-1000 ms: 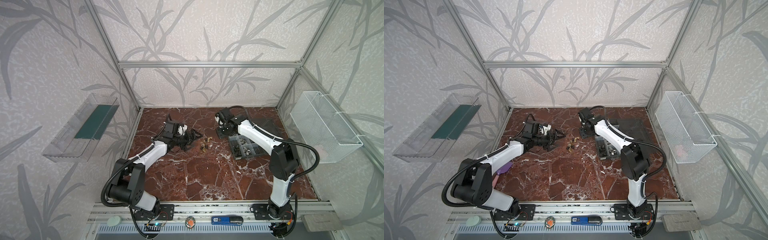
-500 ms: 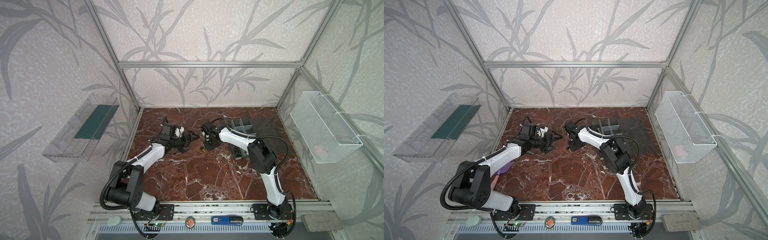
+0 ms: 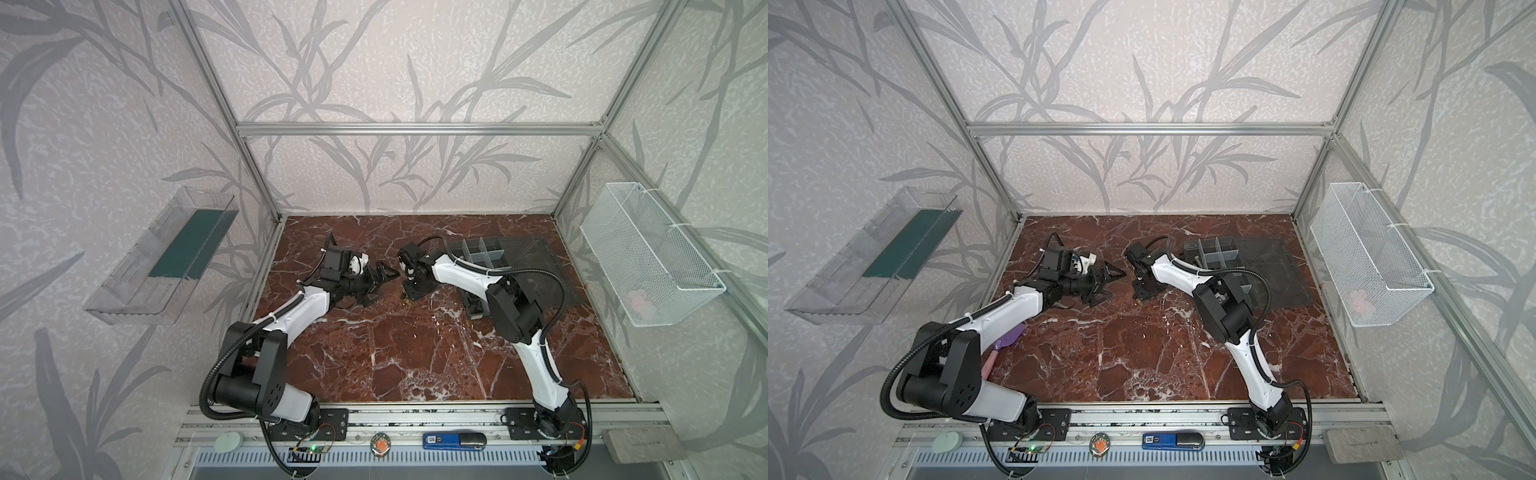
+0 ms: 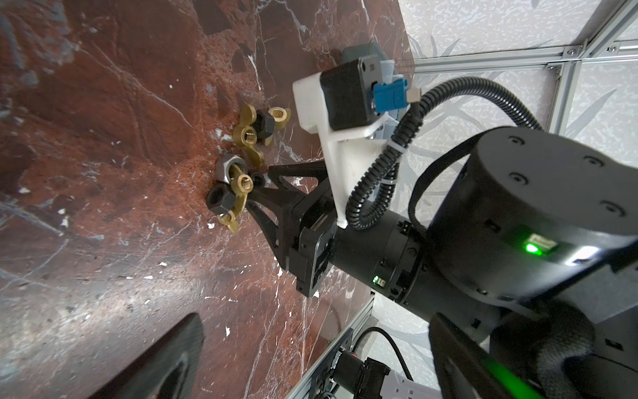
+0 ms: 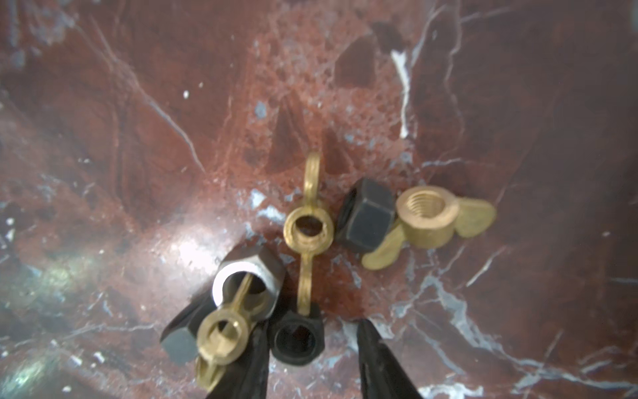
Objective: Sort the screws and nuts into containers
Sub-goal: Pick up the nut from the center of the table, then place the nut into the container.
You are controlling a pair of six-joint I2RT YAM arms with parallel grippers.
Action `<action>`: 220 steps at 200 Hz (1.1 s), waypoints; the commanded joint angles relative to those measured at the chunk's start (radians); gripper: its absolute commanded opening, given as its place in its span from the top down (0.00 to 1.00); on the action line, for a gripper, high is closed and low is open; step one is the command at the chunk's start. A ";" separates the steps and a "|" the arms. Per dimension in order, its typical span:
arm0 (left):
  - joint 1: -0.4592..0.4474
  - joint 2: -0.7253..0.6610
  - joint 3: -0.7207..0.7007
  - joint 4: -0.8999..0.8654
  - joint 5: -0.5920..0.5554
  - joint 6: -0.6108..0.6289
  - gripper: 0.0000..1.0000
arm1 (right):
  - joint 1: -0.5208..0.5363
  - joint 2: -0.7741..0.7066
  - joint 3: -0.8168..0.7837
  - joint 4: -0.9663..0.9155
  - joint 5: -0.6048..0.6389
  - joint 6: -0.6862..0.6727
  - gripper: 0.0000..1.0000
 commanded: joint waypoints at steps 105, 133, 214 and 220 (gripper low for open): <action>-0.007 -0.015 0.013 0.005 0.019 0.004 0.01 | -0.004 -0.043 0.047 -0.065 0.024 -0.007 0.80; -0.023 -0.009 0.027 0.008 0.010 0.000 0.00 | -0.036 -0.118 0.021 -0.079 0.047 -0.020 0.80; -0.137 0.081 0.161 0.006 -0.010 0.017 0.00 | -0.231 -0.304 -0.079 -0.101 0.100 -0.036 0.80; -0.146 0.089 0.176 -0.001 -0.012 0.021 0.00 | -0.250 -0.308 -0.083 -0.101 0.098 -0.036 0.80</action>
